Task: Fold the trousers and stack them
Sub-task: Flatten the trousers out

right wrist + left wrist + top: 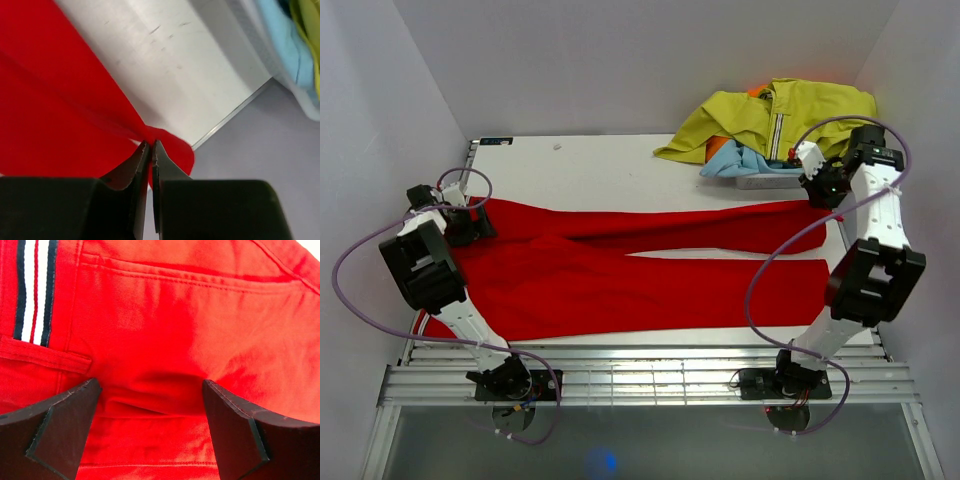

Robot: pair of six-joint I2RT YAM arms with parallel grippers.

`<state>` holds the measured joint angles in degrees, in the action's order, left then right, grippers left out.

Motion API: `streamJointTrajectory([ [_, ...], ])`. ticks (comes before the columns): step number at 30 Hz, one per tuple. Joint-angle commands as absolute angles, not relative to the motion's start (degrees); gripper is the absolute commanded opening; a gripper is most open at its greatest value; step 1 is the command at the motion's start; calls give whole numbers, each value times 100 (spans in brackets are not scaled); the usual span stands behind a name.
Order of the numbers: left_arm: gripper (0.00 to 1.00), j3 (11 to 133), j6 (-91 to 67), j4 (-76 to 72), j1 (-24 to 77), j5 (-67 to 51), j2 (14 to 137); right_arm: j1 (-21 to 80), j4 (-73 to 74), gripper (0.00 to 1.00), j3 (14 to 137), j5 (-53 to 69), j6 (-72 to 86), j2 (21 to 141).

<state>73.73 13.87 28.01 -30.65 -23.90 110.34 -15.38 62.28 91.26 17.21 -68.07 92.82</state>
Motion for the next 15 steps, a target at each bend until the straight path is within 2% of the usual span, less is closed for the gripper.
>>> streamJointTrajectory([
  [1, 96, 7225, 1354, 2997, -3138, -2329, 10969, -1574, 4775, 8, 9685, 1416, -5486, 10211],
  [5, 98, 7172, 1292, 2901, -3129, -2390, 10881, -1293, 3580, 9, 9886, 400, -4845, 11500],
  [7, 98, 7154, 1292, 2865, -3129, -2434, 10802, -1204, 3262, 23, 9958, -138, -4580, 12012],
  [11, 98, 6944, 1354, 2550, -3138, -2742, 10206, -1186, 2841, 60, 9950, -510, -4062, 11954],
  [12, 98, 6891, 1345, 2462, -3138, -2864, 9900, -1187, 2752, 76, 9723, -536, -4034, 11797],
  [15, 98, 7048, 1310, 2373, -3138, -3206, 9511, -1187, 2576, 77, 9362, -422, -4017, 11050],
])
